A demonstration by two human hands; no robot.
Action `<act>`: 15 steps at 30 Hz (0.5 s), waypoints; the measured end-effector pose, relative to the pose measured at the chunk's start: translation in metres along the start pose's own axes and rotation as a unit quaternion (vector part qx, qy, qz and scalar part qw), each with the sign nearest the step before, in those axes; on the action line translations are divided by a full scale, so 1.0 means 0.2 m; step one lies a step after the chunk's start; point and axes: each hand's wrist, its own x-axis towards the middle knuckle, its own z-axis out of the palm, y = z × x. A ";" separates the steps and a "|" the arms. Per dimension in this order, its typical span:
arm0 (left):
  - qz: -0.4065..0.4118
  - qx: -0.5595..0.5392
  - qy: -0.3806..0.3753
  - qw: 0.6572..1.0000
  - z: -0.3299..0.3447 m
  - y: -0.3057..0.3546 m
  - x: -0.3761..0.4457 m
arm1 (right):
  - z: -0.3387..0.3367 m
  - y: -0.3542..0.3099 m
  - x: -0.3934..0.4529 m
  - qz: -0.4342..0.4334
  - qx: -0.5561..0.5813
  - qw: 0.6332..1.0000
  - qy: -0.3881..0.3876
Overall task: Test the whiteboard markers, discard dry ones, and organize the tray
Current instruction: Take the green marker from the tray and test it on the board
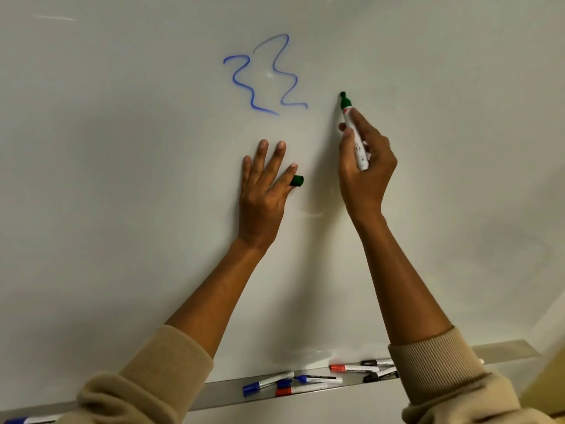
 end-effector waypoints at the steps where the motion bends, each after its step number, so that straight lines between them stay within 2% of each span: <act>1: -0.004 -0.003 -0.003 1.000 0.00 0.01 0.00 | -0.01 0.00 -0.02 -0.005 -0.006 1.000 -0.006; 3: -0.013 -0.006 -0.009 1.000 -0.01 0.02 0.00 | -0.05 0.02 -0.07 -0.033 -0.044 0.998 -0.039; 5: -0.026 -0.013 -0.014 1.000 -0.03 0.05 0.00 | -0.10 0.04 -0.11 -0.010 -0.049 0.997 -0.055; 10: -0.046 -0.035 -0.044 0.997 -0.08 0.12 -0.06 | -0.28 0.07 -0.19 0.163 0.048 0.985 -0.043; 15: -0.100 -0.129 -0.095 0.982 -0.12 0.24 -0.27 | -0.50 0.15 -0.34 0.322 0.164 0.926 -0.106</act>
